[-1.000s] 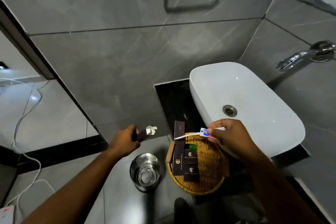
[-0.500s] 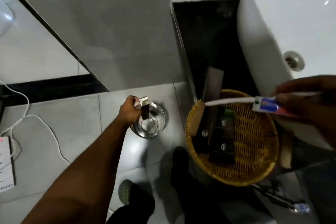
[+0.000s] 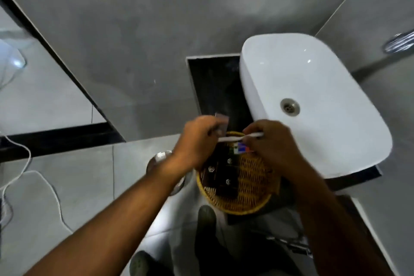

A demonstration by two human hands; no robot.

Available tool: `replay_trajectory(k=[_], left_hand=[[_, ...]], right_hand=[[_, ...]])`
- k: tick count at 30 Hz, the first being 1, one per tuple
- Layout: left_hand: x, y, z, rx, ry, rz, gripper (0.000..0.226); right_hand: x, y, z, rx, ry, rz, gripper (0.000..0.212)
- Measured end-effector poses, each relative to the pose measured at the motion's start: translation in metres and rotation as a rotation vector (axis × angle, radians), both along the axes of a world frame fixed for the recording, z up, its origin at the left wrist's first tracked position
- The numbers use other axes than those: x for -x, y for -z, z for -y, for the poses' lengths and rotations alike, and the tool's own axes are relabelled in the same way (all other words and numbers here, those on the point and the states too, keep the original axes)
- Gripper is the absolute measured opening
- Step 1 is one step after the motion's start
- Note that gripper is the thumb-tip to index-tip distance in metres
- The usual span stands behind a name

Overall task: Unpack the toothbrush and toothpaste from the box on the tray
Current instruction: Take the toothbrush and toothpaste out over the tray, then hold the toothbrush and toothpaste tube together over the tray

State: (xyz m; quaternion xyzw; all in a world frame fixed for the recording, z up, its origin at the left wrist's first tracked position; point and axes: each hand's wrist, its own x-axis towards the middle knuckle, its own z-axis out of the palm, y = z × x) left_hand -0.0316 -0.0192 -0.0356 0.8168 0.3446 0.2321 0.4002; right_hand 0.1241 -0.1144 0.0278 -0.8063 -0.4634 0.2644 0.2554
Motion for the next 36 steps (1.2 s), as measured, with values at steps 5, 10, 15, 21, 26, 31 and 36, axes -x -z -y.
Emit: replay_trajectory(k=[5,10,15,21,26,31,36], left_hand=[[-0.022,-0.037,0.023,0.137,0.226,-0.081,0.025],[-0.035,-0.053,0.028,0.237,0.188,-0.001,0.012],[-0.039,-0.048,0.041,0.587,0.12,0.073,0.008],[-0.041,-0.025,0.052,0.75,0.029,0.027,0.023],[-0.044,-0.01,0.055,0.645,-0.043,-0.074,0.023],[-0.061,-0.003,0.064,0.568,-0.07,-0.125,0.017],[-0.067,0.005,0.064,0.567,-0.051,-0.126,0.021]], right_hand=[[-0.002,-0.023,0.01,-0.056,-0.03,-0.009,0.008],[-0.017,-0.043,0.024,-0.153,0.012,-0.164,0.031],[-0.023,-0.042,0.038,-0.22,0.144,-0.397,0.033],[-0.021,-0.009,0.062,-0.261,0.329,-0.224,0.022],[-0.012,0.017,0.082,-0.273,0.305,-0.103,0.034],[-0.009,0.035,0.087,-0.223,0.295,-0.08,0.034],[-0.004,0.047,0.086,-0.224,0.31,-0.054,0.033]])
